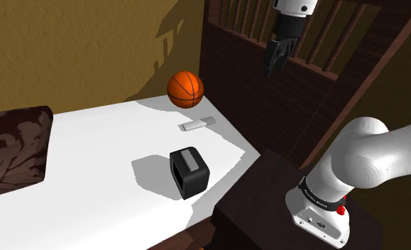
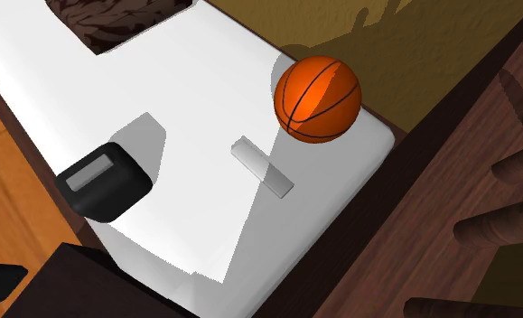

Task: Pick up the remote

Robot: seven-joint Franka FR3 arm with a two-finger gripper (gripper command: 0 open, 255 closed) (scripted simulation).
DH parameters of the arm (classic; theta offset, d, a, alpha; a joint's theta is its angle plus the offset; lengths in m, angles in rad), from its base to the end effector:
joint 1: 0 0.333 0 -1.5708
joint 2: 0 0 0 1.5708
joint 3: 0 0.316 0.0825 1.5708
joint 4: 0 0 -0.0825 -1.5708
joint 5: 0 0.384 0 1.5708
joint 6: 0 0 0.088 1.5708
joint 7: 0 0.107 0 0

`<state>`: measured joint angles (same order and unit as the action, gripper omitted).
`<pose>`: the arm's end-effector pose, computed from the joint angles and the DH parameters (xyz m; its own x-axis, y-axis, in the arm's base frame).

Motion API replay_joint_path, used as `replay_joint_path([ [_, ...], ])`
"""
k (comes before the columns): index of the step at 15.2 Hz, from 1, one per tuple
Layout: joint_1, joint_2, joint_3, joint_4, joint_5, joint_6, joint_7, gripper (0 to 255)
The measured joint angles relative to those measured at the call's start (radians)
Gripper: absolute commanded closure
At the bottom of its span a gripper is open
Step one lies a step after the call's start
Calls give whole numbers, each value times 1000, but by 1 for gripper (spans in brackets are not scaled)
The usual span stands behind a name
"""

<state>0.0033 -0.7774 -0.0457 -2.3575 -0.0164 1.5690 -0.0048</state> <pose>0.3084 -0.0189 0.5867 0.9996 -0.0241 -0.0115 -0.0243 -0.9996 -0.0157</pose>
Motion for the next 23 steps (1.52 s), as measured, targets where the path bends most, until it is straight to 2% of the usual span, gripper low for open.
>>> replay_joint_path([
  [2,1,4,-8,-10,-6,14,-15,0],
  [9,27,134,-100,-88,-63,227,-213,0],
  [16,61,349,-197,-102,-90,464,-431,0],
  [23,102,611,-269,-43,-48,670,-664,0],
])
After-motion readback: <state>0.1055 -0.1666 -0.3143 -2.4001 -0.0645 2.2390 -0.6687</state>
